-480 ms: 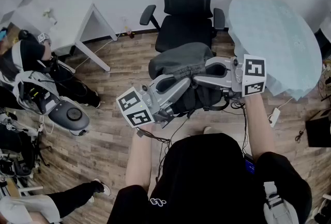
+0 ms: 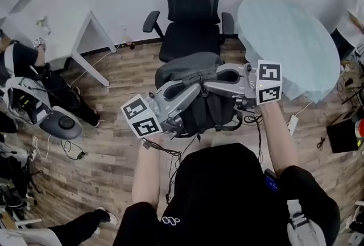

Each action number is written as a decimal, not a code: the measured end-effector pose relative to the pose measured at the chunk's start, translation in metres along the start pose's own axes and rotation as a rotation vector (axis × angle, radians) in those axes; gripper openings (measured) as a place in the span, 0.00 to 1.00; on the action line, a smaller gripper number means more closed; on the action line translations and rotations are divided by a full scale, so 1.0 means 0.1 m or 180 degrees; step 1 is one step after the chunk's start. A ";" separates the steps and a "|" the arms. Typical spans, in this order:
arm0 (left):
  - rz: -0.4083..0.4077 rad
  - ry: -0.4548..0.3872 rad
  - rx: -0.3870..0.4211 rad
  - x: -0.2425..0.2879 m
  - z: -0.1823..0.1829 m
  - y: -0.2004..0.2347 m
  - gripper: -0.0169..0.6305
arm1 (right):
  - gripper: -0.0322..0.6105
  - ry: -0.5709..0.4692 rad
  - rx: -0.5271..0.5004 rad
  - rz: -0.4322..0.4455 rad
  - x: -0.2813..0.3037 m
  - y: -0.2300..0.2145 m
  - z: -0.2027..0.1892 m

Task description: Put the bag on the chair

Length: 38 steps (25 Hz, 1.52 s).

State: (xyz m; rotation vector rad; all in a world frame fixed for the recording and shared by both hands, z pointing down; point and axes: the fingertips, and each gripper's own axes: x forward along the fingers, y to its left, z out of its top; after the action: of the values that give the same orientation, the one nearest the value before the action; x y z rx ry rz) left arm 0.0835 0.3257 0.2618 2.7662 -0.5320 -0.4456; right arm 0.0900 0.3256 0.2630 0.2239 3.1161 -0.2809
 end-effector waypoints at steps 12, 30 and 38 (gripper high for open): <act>0.0211 0.0023 -0.0043 -0.16 -0.10 0.17 0.08 | 0.12 0.0294 -0.0121 -0.0134 0.16 -0.12 -0.17; 0.0457 -0.0093 0.0154 -0.22 0.35 1.38 0.07 | 0.12 0.0197 -0.0152 -0.0052 0.57 -1.33 0.01; 0.0273 -0.0047 -0.0204 -0.05 0.12 2.20 0.08 | 0.12 0.0262 0.0123 -0.0210 0.48 -2.13 -0.28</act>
State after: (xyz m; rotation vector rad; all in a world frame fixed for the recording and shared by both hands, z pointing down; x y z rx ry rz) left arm 0.0072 0.1292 0.3253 2.6694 -0.6261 -0.4555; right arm 0.0125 0.1297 0.3280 0.1363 3.2062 -0.3416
